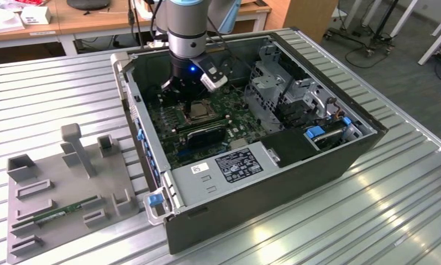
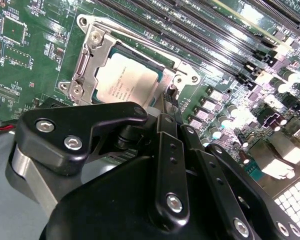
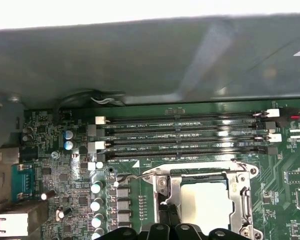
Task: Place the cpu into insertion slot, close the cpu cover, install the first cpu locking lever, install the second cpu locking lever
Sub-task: 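Close the cpu cover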
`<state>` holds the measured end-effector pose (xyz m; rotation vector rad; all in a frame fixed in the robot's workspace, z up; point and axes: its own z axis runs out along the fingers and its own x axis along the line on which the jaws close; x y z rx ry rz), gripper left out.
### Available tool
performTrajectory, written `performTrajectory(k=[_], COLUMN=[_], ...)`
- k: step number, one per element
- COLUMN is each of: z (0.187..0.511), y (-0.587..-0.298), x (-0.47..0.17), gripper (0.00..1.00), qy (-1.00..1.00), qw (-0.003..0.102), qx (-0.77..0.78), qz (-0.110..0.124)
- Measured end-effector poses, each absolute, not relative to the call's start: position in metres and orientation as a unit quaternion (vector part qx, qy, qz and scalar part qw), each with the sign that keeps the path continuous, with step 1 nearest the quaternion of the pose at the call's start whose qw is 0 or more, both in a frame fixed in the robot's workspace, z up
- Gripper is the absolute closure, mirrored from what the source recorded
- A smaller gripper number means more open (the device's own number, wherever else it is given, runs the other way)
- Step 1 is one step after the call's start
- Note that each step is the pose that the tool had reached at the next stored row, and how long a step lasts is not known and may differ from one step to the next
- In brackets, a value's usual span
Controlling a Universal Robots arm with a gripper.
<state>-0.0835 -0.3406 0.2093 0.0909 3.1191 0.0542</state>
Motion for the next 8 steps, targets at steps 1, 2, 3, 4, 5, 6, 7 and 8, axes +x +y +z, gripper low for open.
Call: performTrajectory(k=[1,2,3,4,5,6,7,8], z=[0.2093,0.2089,0.2085,0.2080,0.2074,0.2066,0.2060,0.2054], y=[-0.3406,-0.3406,-0.3406,-0.3406,-0.3406,-0.3406,-0.3406,-0.3406], x=[-0.0835,-0.0835,-0.0835,-0.0835,-0.0835,-0.0835,-0.0835,-0.0835], gripper=[0.89,0.89,0.89,0.89,0.89,0.89,0.89,0.89], qy=[0.999,0.999,0.999,0.999,0.999,0.999,0.999,0.999], qw=[0.010,0.010,0.010,0.010,0.010,0.010,0.010,0.010], qx=[0.029,0.029,0.029,0.029,0.029,0.029,0.029,0.029], qz=[0.017,0.018,0.018,0.017,0.017,0.017,0.017,0.017])
